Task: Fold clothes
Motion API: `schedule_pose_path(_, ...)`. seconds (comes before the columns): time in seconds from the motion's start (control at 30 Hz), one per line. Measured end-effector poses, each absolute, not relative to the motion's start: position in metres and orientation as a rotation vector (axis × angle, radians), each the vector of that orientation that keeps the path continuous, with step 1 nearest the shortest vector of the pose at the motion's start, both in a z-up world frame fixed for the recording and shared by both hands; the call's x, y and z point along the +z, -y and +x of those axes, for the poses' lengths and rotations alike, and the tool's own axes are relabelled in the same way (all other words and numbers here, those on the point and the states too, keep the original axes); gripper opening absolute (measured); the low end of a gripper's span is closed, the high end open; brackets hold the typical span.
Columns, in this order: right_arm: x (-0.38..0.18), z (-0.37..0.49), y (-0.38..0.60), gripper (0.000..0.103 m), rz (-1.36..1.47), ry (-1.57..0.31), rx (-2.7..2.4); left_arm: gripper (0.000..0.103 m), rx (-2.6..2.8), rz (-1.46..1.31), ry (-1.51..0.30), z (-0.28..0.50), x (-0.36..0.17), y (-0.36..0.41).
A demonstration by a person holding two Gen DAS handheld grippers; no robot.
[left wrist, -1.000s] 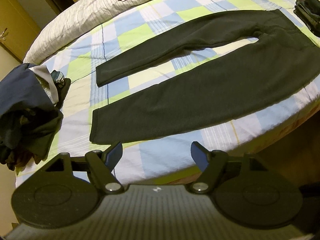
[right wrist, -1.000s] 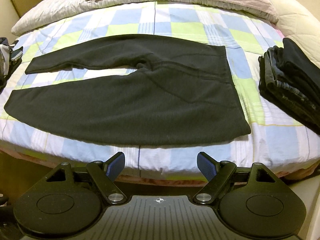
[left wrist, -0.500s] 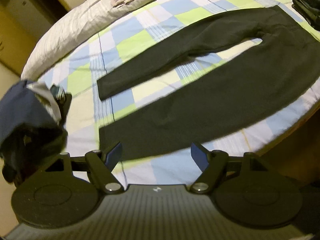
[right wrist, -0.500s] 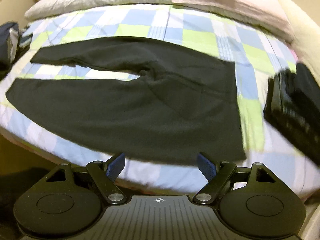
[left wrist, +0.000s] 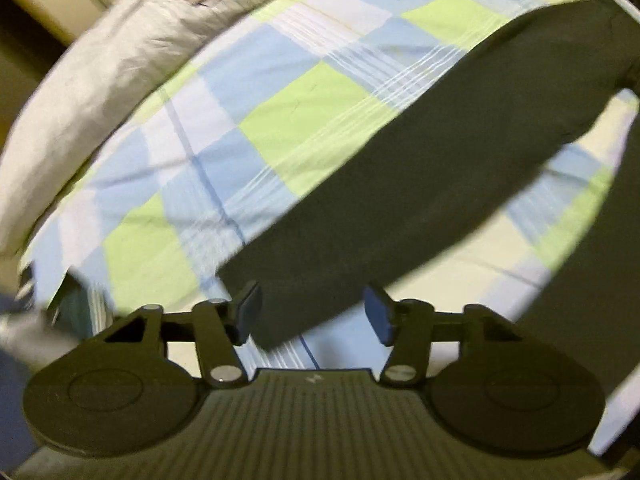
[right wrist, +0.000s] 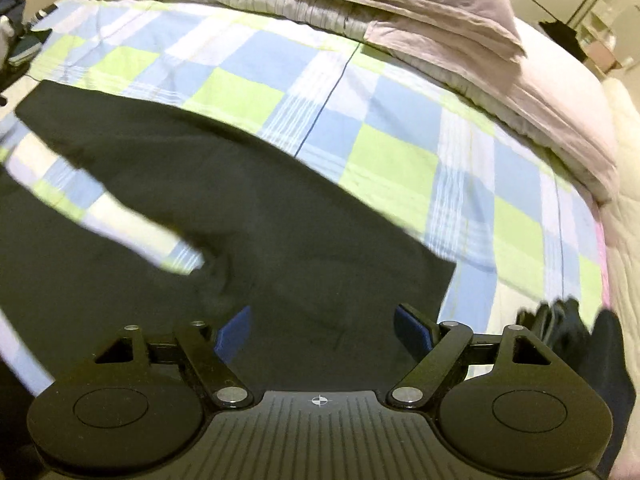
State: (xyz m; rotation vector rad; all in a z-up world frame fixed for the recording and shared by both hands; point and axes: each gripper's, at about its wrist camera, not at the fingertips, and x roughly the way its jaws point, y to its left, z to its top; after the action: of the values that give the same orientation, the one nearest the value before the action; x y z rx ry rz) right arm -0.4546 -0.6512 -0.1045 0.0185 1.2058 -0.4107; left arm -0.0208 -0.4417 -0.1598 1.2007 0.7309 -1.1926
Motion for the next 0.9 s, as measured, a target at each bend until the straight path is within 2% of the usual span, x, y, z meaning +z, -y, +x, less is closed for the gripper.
schedule_pose_path(0.1, -0.122, -0.425, 0.672, 0.081, 0.009, -1.248, -0.370, 0.046, -1.281, 1.292, -0.729, 0.002, -0.187, 0.466)
schedule_pose_path(0.2, -0.141, -0.403, 0.688, 0.081, -0.020, -1.283, -0.318, 0.039, -1.368, 1.383, -0.724, 0.025, -0.213, 0.490)
schedule_pose_path(0.23, -0.147, -0.397, 0.693, 0.079, -0.024, -1.298, -0.308, 0.039, -1.398, 1.414, -0.722, 0.032, -0.222, 0.498)
schedule_pose_path(0.3, -0.159, -0.387, 0.703, 0.066, -0.032, -1.329, -0.288, 0.039, -1.456, 1.475, -0.717, 0.047, -0.240, 0.514)
schedule_pose_path(0.4, -0.170, -0.378, 0.716, 0.066, -0.036, -1.352, -0.261, 0.037, -1.513, 1.541, -0.744, 0.057, -0.252, 0.527)
schedule_pose_path(0.47, -0.172, -0.376, 0.726, 0.065, -0.033, -1.358, -0.255, 0.022, -1.536, 1.572, -0.778, 0.058, -0.253, 0.531)
schedule_pose_path(0.53, -0.174, -0.373, 0.735, 0.065, -0.031, -1.365, -0.249, 0.002, -1.559, 1.604, -0.812, 0.058, -0.254, 0.534)
schedule_pose_path(0.67, -0.179, -0.371, 0.763, 0.065, -0.035, -1.384, -0.224, 0.001, -1.547, 1.653, -0.817, 0.052, -0.251, 0.534)
schedule_pose_path(0.9, -0.209, -0.369, 0.819, 0.065, -0.148, -1.468, -0.088, 0.001, -1.433, 1.709, -0.727, 0.030, -0.249, 0.520)
